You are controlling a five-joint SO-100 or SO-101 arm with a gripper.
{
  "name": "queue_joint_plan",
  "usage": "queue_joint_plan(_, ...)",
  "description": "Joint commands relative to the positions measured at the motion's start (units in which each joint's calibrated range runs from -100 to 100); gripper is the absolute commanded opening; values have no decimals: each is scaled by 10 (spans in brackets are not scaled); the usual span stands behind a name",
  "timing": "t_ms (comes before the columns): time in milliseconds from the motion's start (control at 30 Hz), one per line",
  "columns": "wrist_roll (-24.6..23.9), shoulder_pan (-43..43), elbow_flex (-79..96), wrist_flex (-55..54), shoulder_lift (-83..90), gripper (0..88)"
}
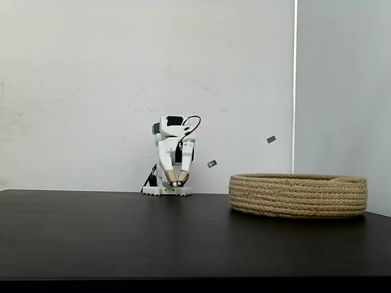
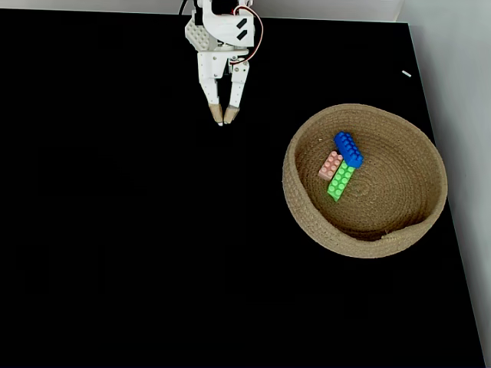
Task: Place the lego blocks in the tray
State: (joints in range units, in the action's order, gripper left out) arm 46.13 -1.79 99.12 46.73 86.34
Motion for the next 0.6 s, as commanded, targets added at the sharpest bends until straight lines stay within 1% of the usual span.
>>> queue_joint_plan(0,5,2,9,130,63,0)
queue_joint_plan(33,9,2,9,158,77,0)
queue_joint_plan(133,49,3,9,256,112,0)
queue_joint_plan(200,81,3,9,272,125,0)
queue_joint_plan(467,82,-28,9,272,125,0)
queue_joint_plan(533,61,-29,9,272,125,0)
queue_joint_plan(567,39,-29,9,272,125,0)
